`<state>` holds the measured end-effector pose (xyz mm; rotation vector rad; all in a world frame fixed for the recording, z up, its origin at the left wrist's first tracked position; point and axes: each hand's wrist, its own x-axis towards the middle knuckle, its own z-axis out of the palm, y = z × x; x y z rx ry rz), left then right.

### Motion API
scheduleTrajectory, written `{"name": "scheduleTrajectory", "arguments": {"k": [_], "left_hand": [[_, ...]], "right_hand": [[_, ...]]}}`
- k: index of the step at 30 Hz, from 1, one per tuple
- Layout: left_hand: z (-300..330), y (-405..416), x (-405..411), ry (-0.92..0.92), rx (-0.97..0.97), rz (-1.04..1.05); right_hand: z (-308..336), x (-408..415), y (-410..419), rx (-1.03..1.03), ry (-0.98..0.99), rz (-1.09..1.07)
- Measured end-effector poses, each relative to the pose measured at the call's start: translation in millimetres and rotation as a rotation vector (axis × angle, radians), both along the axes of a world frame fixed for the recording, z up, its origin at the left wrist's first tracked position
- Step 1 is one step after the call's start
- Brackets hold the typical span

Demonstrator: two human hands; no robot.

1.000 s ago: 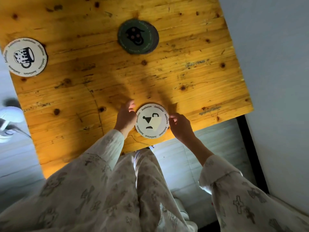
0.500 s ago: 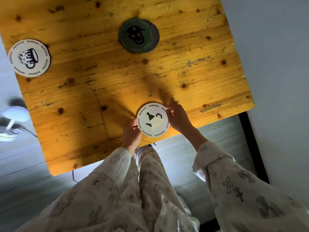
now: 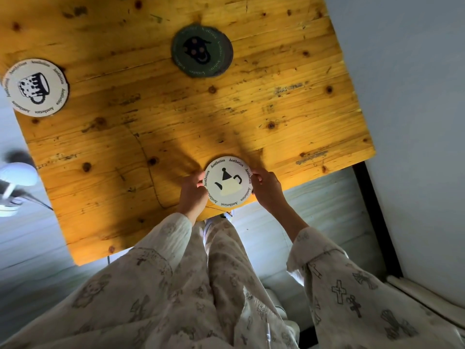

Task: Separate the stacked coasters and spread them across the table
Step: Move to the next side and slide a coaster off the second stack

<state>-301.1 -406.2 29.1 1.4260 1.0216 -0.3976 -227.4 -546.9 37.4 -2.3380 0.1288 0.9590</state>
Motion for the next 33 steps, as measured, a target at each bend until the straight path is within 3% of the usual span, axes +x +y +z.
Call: {"name": "scheduleTrajectory", "arguments": {"k": [26, 29, 33], "left_hand": [[-2.9, -4.2, -3.0, -0.061, 0.001, -0.104], [-7.8, 2.5, -2.2, -0.002, 0.075, -0.168], [-7.7, 27.7, 16.7, -0.058, 0.202, -0.289]], "right_hand": [[-3.2, 5.4, -8.5, -0.018, 0.013, -0.03], [-2.7, 11.1, -8.2, -0.048, -0.011, 0.008], [3.3, 30.4, 1.1, -0.066, -0.107, 0.115]]}}
